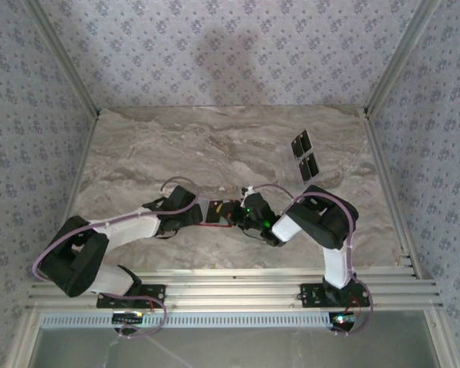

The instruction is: Put the credit cards into the card holder

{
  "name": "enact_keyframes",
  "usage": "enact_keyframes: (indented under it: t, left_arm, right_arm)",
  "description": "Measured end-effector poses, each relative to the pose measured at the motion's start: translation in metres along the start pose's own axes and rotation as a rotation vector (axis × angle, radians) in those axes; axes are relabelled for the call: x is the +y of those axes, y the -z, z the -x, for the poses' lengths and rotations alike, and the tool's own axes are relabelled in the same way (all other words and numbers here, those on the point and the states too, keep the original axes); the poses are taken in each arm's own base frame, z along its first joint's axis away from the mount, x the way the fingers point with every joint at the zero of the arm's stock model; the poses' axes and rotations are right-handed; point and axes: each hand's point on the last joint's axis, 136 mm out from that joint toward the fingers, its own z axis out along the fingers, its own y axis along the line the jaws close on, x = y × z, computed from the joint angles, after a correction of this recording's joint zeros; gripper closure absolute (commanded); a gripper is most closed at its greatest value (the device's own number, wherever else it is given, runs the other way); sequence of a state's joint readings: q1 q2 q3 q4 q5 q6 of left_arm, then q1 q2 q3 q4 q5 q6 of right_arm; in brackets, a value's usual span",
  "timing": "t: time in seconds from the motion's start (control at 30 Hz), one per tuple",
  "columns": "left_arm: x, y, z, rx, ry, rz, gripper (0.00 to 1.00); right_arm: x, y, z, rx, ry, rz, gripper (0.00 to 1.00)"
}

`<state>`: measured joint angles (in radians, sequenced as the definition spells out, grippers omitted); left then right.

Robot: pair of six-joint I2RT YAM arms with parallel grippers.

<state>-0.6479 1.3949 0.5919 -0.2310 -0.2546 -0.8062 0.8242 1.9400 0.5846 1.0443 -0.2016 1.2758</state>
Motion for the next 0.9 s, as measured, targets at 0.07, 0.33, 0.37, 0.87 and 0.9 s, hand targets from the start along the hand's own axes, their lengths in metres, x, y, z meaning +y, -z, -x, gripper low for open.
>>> enact_keyframes:
  t: [0.07,0.33,0.37,0.87,0.9]
  left_arm:
    - [0.0,0.0,0.0,0.0,0.0,0.0,0.02]
    - [-0.001,0.001,0.002,0.002,-0.001,0.003,0.01]
    - [0.001,0.002,0.002,0.007,-0.002,0.009,0.01]
    - [0.002,-0.003,0.015,0.042,-0.034,0.046,0.01]
    - [0.002,-0.003,0.015,0.042,-0.038,0.045,0.01]
  right_arm:
    - [0.001,0.0,-0.001,0.004,0.001,0.007,1.0]
    - [0.003,-0.001,-0.004,0.021,0.004,0.024,1.0]
    - [0.003,-0.001,-0.004,0.022,0.003,0.024,1.0]
    - [0.002,-0.002,-0.004,0.023,-0.008,0.028,1.0]
    - [0.001,-0.002,-0.004,0.023,-0.008,0.027,1.0]
